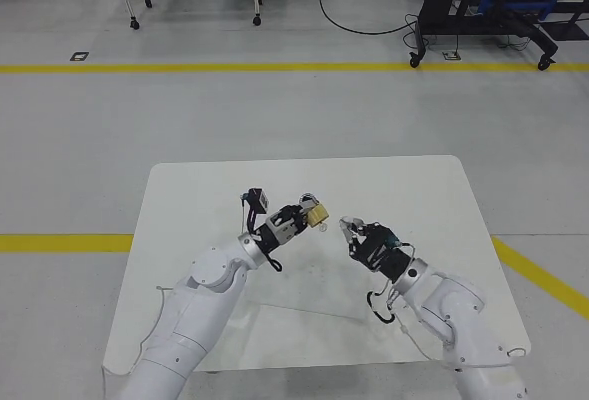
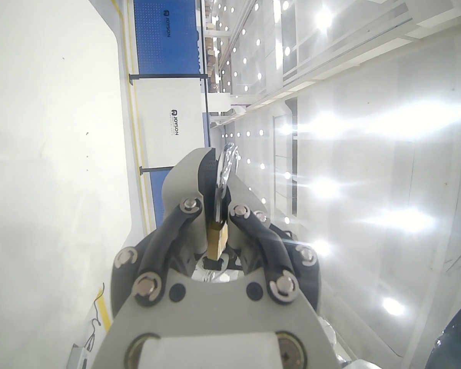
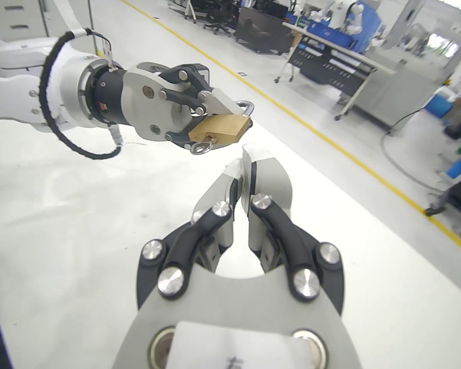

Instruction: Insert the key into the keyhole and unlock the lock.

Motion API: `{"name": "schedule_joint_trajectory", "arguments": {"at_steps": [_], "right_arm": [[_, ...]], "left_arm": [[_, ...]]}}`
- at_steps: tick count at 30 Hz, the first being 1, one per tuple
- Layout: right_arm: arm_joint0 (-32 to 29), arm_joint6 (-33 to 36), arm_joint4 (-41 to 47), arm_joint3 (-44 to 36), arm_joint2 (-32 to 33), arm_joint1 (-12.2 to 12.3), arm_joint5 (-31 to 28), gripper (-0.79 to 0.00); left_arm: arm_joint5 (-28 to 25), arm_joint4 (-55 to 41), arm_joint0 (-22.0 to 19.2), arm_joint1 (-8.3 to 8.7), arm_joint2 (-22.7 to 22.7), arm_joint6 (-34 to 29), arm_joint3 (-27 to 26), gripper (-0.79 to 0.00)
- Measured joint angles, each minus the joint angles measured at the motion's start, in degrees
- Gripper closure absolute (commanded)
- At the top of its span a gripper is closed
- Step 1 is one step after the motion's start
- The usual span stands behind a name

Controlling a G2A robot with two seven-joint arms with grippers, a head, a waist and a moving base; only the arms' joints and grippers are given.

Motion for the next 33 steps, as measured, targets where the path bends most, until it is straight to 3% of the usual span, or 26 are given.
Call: {"name": "schedule_joint_trajectory", "arguments": {"at_steps": [3, 6, 12, 14, 18, 20, 23, 26, 33], "right_arm": [[-2.2, -3.6, -7.9, -1.7, -0.8, 0.1, 5.4, -0.785], [-2.3, -3.7, -8.1, -1.8, -0.8, 0.1, 5.6, -0.785], [-2.3, -3.7, -8.1, -1.8, -0.8, 0.1, 5.5, -0.785], [-2.8, -4.1, -9.1, -2.5, -0.8, 0.1, 6.6, -0.628], [-4.5, -4.0, -14.7, -4.0, -1.2, 0.4, 9.6, -0.391], [-4.8, -3.9, -17.3, -4.2, -2.1, 0.4, 9.8, -0.360], [-5.0, -4.9, -19.1, -4.2, -2.9, 0.5, 9.4, -0.225], [-5.6, -6.1, -20.4, -4.4, -3.1, 0.6, 10.1, -0.182], [-6.9, -8.4, -24.1, -4.5, -4.4, 0.6, 13.7, -0.185]], "left_arm": [[-2.6, 2.7, -0.1, 0.10, 0.2, 1.0, 0.0, 0.000], [-5.3, 5.3, -0.3, 0.17, 0.5, 1.4, 0.0, 0.000], [-4.8, 5.0, -0.1, 0.18, 0.5, 1.6, -0.3, 0.000], [-5.2, 6.2, 0.6, 0.29, 0.5, 2.9, -1.5, 0.000], [-7.2, 7.7, 1.4, 0.42, 0.7, 2.9, -3.2, 0.000], [-8.9, 8.5, 1.5, 0.52, 0.8, 2.0, -3.4, 0.000], [-11.2, 9.2, 1.5, 0.62, 0.8, 1.7, -3.3, 0.000], [-12.4, 8.4, 1.6, 0.67, 0.8, 1.2, -3.4, 0.000], [-13.1, 9.1, 1.3, 0.83, 1.5, -1.3, -2.8, 0.000]]}}
